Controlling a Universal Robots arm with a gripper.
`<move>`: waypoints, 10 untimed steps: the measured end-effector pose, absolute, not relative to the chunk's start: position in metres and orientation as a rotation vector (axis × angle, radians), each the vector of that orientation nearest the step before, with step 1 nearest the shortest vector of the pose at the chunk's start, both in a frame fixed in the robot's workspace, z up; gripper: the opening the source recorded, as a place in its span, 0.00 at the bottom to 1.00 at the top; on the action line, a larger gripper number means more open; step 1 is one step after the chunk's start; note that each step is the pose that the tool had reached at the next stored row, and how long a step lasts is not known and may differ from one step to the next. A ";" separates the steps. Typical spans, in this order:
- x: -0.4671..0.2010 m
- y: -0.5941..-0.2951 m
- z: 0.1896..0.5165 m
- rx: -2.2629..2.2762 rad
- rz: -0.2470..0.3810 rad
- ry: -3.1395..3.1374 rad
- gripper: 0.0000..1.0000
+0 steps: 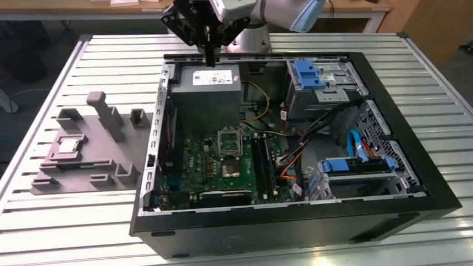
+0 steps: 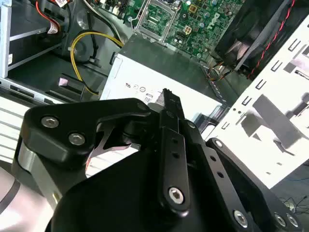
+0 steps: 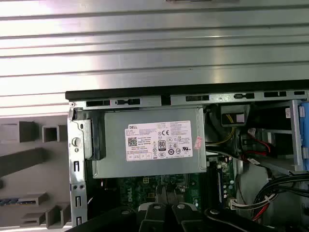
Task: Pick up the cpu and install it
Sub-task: 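Reach for the cpu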
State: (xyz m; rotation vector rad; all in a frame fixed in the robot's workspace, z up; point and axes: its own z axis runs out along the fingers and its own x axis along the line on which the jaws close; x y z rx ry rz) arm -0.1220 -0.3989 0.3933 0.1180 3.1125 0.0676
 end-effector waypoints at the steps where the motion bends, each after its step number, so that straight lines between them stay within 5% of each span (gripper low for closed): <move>1: -0.122 -0.399 0.393 0.118 0.068 3.112 0.11; 10: -0.123 -0.399 0.393 0.118 0.068 3.113 0.11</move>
